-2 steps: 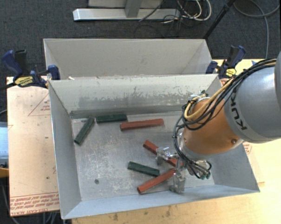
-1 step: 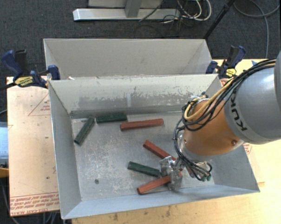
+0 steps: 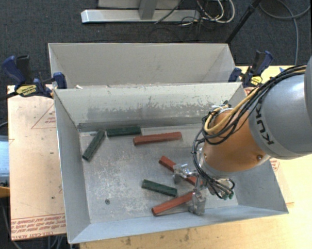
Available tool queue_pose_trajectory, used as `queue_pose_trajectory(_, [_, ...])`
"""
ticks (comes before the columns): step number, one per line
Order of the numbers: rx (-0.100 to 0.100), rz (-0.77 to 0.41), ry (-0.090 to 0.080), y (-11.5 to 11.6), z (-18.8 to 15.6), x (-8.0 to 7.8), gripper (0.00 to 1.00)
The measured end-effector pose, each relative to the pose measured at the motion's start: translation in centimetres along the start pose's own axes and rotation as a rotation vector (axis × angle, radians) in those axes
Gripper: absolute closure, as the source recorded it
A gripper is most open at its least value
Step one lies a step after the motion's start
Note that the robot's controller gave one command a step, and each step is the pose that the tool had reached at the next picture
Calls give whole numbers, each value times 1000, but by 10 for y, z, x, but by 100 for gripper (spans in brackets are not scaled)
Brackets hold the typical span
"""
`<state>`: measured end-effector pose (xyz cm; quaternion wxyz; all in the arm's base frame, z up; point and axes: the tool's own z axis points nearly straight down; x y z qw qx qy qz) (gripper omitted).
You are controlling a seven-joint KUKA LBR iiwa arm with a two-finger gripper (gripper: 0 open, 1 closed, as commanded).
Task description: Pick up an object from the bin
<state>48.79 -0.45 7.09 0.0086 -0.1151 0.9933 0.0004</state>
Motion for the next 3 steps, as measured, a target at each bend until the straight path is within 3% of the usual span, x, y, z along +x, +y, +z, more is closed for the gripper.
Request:
queue_pose_trajectory(1, [-2, -1, 13, 0, 0, 3, 100])
queue_pose_trajectory(2, [3, 4, 7, -41, -90, -13, 100])
queue_pose_trajectory(3, [1, 21, 6, -41, -155, -31, 100])
